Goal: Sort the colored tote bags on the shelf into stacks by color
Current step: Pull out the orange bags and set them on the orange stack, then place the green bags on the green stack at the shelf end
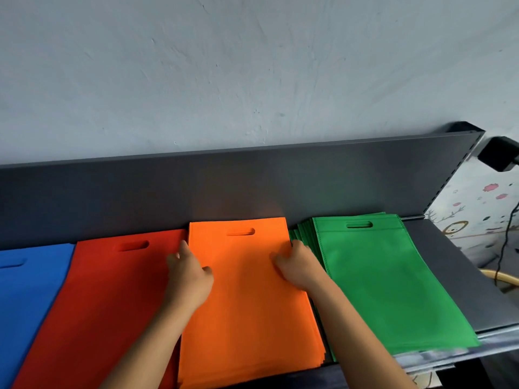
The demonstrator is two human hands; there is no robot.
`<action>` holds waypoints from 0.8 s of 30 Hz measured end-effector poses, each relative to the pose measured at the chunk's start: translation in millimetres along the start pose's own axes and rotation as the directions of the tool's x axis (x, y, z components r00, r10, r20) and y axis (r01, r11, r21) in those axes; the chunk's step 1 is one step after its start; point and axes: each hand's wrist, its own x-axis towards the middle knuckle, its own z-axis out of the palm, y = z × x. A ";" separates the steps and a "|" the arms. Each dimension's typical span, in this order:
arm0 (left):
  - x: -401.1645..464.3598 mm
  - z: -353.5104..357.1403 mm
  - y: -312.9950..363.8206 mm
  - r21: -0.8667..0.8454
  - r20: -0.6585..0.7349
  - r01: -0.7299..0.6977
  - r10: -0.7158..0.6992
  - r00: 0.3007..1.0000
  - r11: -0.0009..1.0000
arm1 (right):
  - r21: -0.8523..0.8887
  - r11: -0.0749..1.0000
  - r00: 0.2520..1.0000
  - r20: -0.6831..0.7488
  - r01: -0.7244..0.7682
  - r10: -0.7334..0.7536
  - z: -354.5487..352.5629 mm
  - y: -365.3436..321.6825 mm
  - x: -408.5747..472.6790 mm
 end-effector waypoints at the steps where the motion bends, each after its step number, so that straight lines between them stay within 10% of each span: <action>1: -3.8 1.1 1.3 0.030 -0.077 -0.061 0.063 0.995 0.998 | -0.003 1.000 0.999 -0.040 -0.004 0.004 -8.2 4.8 -2.4; 4: -7.4 14.1 5.7 0.104 -0.195 -0.211 0.228 0.954 0.972 | 0.020 1.000 0.974 -0.226 -0.022 0.026 -45.2 29.1 -0.8; 12: -20.5 48.5 66.0 -0.019 0.078 -0.401 0.401 0.913 0.916 | -0.043 0.957 0.892 -0.375 -0.287 0.251 -123.5 110.4 15.0; 18: -39.6 83.9 113.9 -0.375 0.460 -0.161 0.334 0.823 0.913 | -0.113 0.873 0.842 -0.350 -0.474 0.411 -151.4 154.2 10.1; 24: -49.1 117.2 138.7 -0.320 0.622 0.114 0.118 0.774 0.941 | 0.106 0.855 0.795 -0.325 -0.507 0.512 -172.9 191.5 14.7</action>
